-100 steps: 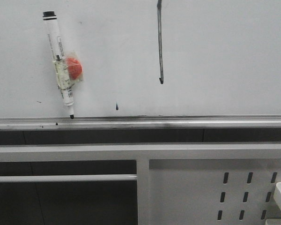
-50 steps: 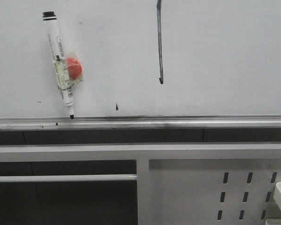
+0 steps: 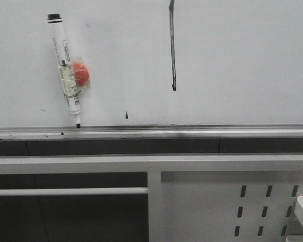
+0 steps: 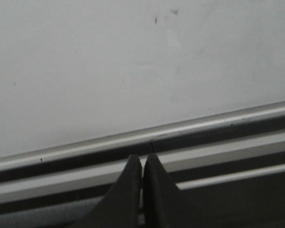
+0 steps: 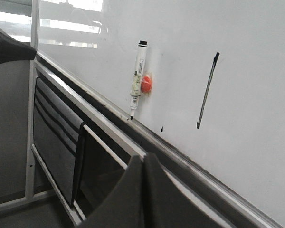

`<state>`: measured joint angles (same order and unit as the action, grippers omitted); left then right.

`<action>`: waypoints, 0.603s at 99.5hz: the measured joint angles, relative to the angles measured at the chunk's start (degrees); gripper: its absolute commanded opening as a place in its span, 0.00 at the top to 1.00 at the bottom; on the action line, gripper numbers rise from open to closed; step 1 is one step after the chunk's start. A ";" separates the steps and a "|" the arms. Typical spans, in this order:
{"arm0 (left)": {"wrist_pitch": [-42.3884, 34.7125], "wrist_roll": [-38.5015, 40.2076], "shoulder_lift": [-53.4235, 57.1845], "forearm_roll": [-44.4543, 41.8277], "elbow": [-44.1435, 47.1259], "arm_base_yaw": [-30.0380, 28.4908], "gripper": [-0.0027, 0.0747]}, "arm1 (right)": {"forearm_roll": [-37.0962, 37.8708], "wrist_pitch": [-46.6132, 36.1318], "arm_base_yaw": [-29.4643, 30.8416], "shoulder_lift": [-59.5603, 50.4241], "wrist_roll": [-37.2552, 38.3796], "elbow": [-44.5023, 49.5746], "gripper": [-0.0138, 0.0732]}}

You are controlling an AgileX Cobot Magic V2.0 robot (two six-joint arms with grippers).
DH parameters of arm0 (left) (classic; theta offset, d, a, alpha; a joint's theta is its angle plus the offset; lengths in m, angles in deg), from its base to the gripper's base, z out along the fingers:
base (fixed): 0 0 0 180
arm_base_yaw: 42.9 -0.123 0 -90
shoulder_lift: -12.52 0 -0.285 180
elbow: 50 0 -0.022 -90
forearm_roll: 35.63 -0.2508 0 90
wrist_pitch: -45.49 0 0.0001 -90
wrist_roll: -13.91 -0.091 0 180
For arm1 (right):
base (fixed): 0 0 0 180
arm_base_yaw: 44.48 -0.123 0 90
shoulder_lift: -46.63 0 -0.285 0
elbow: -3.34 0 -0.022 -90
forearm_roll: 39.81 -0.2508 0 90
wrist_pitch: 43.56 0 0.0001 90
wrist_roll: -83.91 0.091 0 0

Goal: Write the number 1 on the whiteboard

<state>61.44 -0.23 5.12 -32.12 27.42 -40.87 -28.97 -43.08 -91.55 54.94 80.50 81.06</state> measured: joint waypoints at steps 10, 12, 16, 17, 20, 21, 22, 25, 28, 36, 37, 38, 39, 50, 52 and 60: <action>3.36 3.65 0.00 -1.19 0.00 0.00 0.99 | 0.00 0.00 0.00 0.00 0.00 0.00 0.92; 3.34 4.37 0.00 -1.49 0.00 0.00 0.99 | 0.00 0.00 0.00 0.00 0.00 0.00 0.92; 3.41 5.27 0.00 -1.75 0.00 0.00 0.99 | 0.00 0.08 0.00 0.00 0.00 0.00 0.92; 3.41 5.41 0.00 -1.88 0.00 0.00 0.99 | 0.00 0.08 0.00 0.00 0.00 0.00 0.92; 3.48 5.81 0.00 -2.00 0.00 0.00 0.99 | 0.00 0.08 0.00 0.00 0.00 0.00 0.92; 3.48 6.15 0.00 -2.00 0.00 0.00 0.99 | 0.00 0.08 0.00 0.00 0.00 0.00 0.92; 3.48 6.27 0.00 -2.01 0.00 0.00 0.99 | 0.00 0.08 0.00 0.00 0.00 0.00 0.92; 3.48 6.87 0.00 -2.12 0.00 0.00 0.99 | 0.00 0.08 0.00 0.00 0.00 0.00 0.92; 3.48 7.40 0.00 -2.22 0.00 0.00 0.99 | 0.00 0.08 0.00 0.00 0.00 0.00 0.92; 3.48 8.23 0.00 -2.34 0.00 0.00 0.99 | 0.00 0.08 0.00 0.00 0.00 0.00 0.92; 3.48 8.44 0.00 -2.34 0.00 0.00 0.99 | 0.00 0.08 0.00 0.00 0.00 0.00 0.92; 3.48 8.49 0.00 -2.34 0.00 0.00 0.99 | 0.00 0.08 0.00 0.00 0.00 0.00 0.92; 3.48 8.48 0.00 -2.34 0.00 0.00 0.99 | 0.00 0.08 0.00 0.00 0.00 0.00 0.92; 3.48 8.85 0.00 -2.34 0.00 0.00 0.99 | 0.00 0.08 0.00 0.00 0.00 0.00 0.92; 3.48 8.98 0.00 -2.34 0.00 0.00 0.99 | 0.00 0.08 0.00 0.00 0.00 0.00 0.92; 3.48 9.57 0.00 -2.23 0.00 0.00 0.99 | 0.00 0.08 0.00 0.00 0.00 0.00 0.92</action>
<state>64.92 9.33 5.12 -34.35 27.42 -40.87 -28.97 -43.01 -91.55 54.94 80.50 81.06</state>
